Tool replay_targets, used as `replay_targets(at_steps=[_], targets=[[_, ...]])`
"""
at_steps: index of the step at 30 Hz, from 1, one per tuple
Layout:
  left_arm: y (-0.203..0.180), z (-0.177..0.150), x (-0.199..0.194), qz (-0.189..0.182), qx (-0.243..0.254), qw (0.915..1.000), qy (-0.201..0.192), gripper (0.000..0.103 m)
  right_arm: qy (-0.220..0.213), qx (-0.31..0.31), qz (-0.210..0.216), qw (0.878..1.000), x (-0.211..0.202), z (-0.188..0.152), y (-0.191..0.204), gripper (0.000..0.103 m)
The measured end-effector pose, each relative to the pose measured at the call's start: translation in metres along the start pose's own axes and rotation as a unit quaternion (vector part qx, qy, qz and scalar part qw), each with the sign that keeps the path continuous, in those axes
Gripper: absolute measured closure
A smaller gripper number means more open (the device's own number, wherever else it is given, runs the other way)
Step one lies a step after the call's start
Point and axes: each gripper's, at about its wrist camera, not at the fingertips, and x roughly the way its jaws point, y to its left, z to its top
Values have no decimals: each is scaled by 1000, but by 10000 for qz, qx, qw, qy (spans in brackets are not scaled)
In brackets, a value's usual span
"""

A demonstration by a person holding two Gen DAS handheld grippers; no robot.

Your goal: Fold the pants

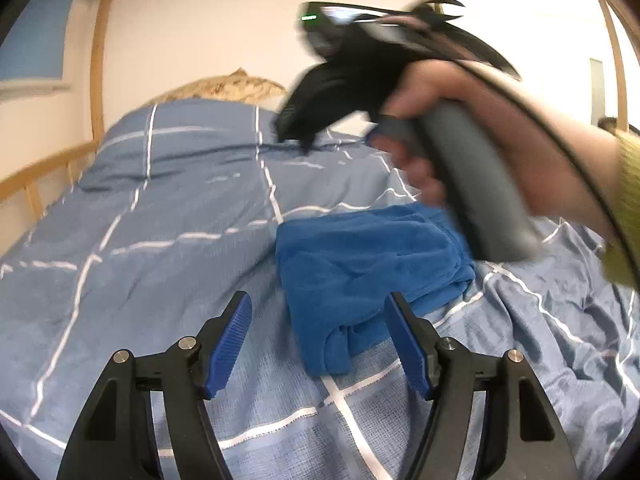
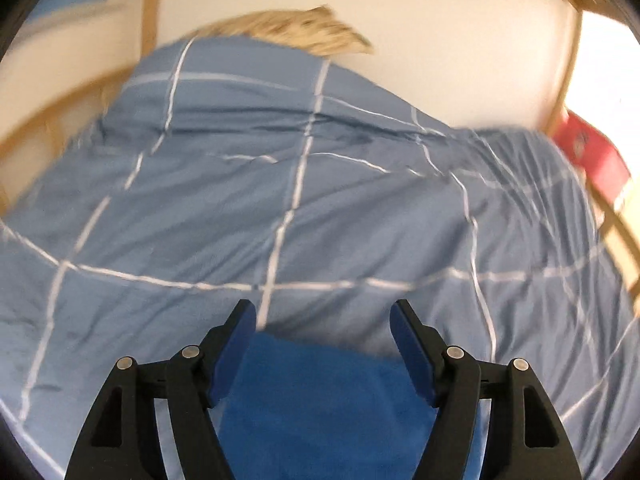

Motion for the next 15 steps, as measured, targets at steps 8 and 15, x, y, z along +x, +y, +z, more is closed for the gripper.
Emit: replay_targets(at_steps=[8,15], targets=[[16,16,8,184,-265,9991,289,35,-115,1631,32,9865,-47,-86,-113,33],[50,55,17,214,-1106,9909,740,24,-102,3170,213,9481,-54,-148,-180,29]])
